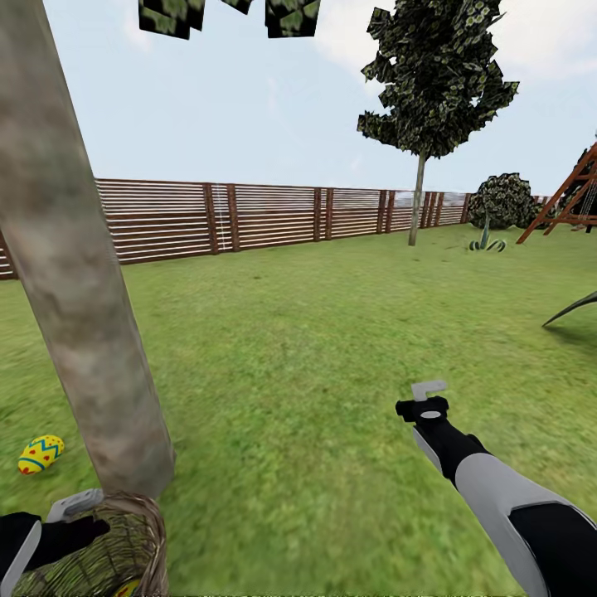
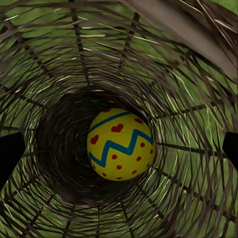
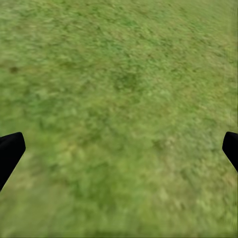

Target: Take the three Easter eggs out of the wicker basket on the lawn in the garden, then place them on the lawn next to a single tree (choose any tree) so that all three eggs are next to the same tree and none are left in the basket.

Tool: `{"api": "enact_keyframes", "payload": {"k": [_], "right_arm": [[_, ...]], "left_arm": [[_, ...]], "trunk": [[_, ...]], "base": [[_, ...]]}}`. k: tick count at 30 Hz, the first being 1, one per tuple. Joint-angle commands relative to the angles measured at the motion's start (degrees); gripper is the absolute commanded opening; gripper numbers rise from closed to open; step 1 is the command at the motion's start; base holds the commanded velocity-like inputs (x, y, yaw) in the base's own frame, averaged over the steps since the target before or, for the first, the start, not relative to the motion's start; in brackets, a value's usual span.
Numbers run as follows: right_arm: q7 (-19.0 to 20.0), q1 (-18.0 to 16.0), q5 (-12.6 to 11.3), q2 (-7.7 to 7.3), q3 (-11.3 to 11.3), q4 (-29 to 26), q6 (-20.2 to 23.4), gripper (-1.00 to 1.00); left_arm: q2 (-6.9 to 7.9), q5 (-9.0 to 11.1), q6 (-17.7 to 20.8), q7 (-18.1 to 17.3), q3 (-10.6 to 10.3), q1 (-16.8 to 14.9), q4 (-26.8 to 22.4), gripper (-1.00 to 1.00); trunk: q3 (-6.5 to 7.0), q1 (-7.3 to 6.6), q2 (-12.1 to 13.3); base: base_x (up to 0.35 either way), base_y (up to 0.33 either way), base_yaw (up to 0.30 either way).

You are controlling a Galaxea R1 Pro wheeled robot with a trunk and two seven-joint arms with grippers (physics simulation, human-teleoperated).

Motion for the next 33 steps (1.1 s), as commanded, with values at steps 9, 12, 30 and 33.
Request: {"api": "enact_keyframes", "payload": {"k": [9, 12, 30, 33], "right_arm": [[-0.3, -0.01, 0.11, 0.02, 0.47, -0.05, 0.55, 1.0], [-0.3, -0.02, 0.11, 0.04, 0.47, -0.04, 0.55, 1.0], [-0.3, 0.0, 0.11, 0.13, 0.53, -0.01, 0.55, 1.0], [-0.3, -0.01, 0.11, 0.13, 0.53, 0.02, 0.55, 1.0]], "left_arm": [[-0.11, 0.48, 0.39, 0.07, 0.06, -0.03, -0.04, 1.0], [-0.12, 0.48, 0.39, 0.07, 0.06, -0.03, -0.04, 1.0], [-0.52, 0.48, 0.47, 0.07, -0.1, -0.03, -0.04, 1.0], [-0.55, 0.48, 0.47, 0.07, -0.12, -0.03, -0.04, 1.0]], "trunk": [[-1.68, 1.97, -3.65], [-2.22, 2.63, -4.85], [-5.75, 5.22, -9.35], [-6.41, 5.3, -9.39]], "base": [[0.0, 0.0, 0.0], [0.0, 0.0, 0.0], [0.0, 0.0, 0.0], [0.0, 0.0, 0.0]]}}
